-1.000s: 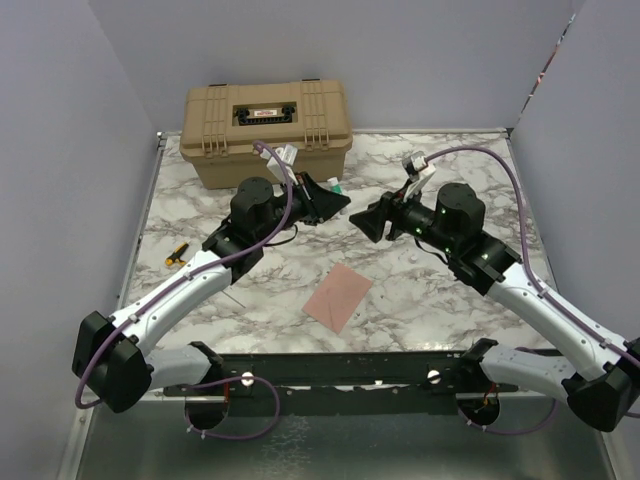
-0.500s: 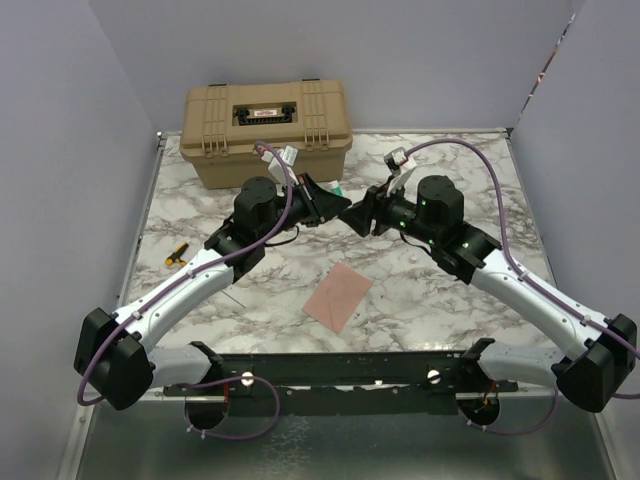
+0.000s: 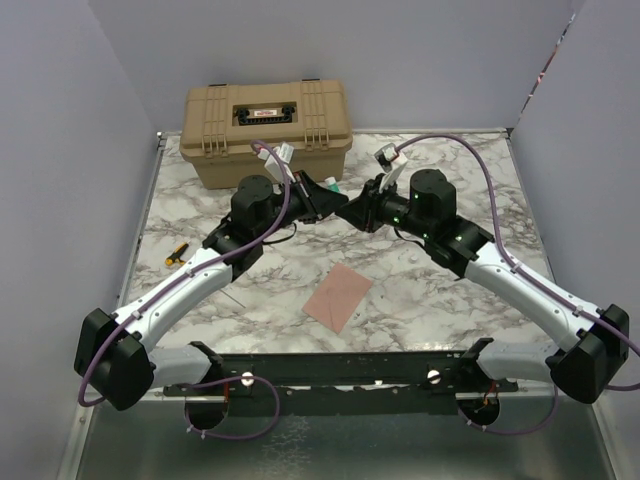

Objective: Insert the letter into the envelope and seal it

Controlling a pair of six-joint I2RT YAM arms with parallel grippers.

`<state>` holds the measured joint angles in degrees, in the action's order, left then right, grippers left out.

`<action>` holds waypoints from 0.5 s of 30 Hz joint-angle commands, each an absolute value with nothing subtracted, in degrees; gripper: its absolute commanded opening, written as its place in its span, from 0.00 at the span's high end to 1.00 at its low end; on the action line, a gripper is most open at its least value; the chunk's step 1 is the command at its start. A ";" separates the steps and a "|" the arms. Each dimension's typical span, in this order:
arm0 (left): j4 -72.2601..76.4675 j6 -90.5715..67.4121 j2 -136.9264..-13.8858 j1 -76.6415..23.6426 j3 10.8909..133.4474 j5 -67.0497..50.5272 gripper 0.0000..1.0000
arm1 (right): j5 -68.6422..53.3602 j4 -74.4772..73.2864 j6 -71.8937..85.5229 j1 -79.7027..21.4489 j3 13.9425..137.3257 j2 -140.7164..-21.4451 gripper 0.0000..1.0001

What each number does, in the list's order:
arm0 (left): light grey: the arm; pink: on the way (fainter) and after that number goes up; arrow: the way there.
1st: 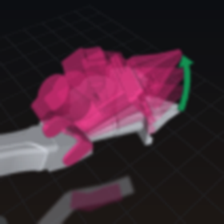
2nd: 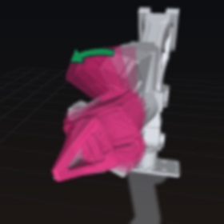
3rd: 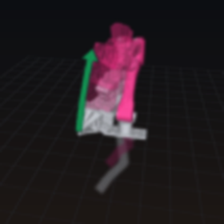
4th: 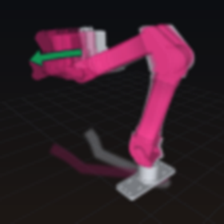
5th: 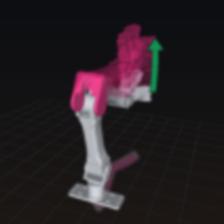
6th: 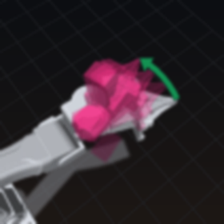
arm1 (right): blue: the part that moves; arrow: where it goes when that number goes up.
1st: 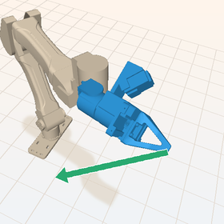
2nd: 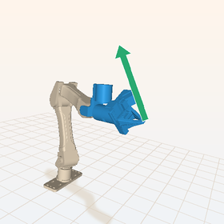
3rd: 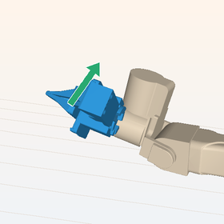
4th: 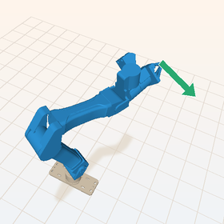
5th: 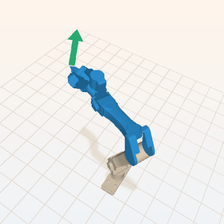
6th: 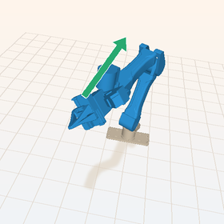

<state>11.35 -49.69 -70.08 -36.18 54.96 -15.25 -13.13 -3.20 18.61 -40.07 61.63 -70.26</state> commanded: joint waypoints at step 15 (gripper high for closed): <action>5.86 -44.45 -66.25 -30.65 55.01 -25.84 0.05 | -24.88 -14.45 0.85 -40.25 62.25 -65.11 1.00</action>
